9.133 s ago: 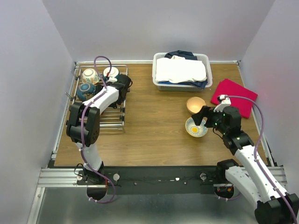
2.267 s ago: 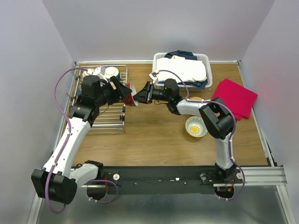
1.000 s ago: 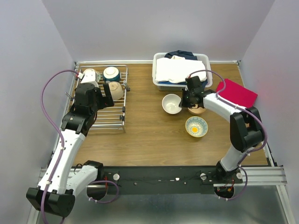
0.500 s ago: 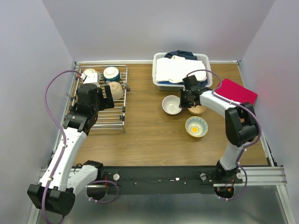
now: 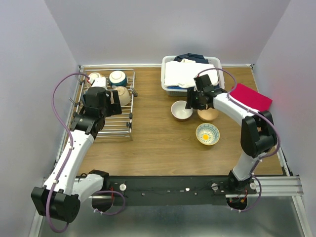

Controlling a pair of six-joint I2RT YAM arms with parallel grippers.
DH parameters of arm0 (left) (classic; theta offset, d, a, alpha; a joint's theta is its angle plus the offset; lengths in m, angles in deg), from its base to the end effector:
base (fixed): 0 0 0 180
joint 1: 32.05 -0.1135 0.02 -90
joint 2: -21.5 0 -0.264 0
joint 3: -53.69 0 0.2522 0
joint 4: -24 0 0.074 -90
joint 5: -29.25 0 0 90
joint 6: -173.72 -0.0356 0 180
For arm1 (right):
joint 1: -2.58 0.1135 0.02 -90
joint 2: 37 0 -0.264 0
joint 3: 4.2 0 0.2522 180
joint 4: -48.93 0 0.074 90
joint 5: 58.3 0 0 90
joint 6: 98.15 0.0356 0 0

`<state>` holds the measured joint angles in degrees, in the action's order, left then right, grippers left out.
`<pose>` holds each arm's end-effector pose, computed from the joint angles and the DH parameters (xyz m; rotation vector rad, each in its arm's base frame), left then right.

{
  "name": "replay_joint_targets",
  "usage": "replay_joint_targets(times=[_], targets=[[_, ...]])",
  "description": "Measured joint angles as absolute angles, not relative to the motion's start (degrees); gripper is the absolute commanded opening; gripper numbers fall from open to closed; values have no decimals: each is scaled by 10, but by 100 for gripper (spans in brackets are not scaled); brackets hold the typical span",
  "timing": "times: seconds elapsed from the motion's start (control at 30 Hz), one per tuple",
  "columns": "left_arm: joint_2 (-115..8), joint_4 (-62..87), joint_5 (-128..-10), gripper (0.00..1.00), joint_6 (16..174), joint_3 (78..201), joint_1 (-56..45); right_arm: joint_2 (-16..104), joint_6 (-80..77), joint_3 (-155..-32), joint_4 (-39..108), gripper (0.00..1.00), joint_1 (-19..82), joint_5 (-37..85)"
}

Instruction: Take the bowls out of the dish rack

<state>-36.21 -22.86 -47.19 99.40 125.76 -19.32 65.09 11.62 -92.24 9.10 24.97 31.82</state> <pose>0.2114 -0.0392 0.3409 -0.1924 2.1119 -0.0410 0.3556 0.1464 0.2219 -0.0571 2.5362 0.2950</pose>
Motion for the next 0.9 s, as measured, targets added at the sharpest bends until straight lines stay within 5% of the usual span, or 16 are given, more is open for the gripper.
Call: replay_joint_targets(times=[0.47, 0.9], targets=[[-490, -184, -467, 99, 1075, 1288, -223, 391, 108, -829, 166, 95, 250, 263], [-637, -40, -619, 99, 1210, 1290, -356, 275, 99, -706, 202, 100, 250, 228]])
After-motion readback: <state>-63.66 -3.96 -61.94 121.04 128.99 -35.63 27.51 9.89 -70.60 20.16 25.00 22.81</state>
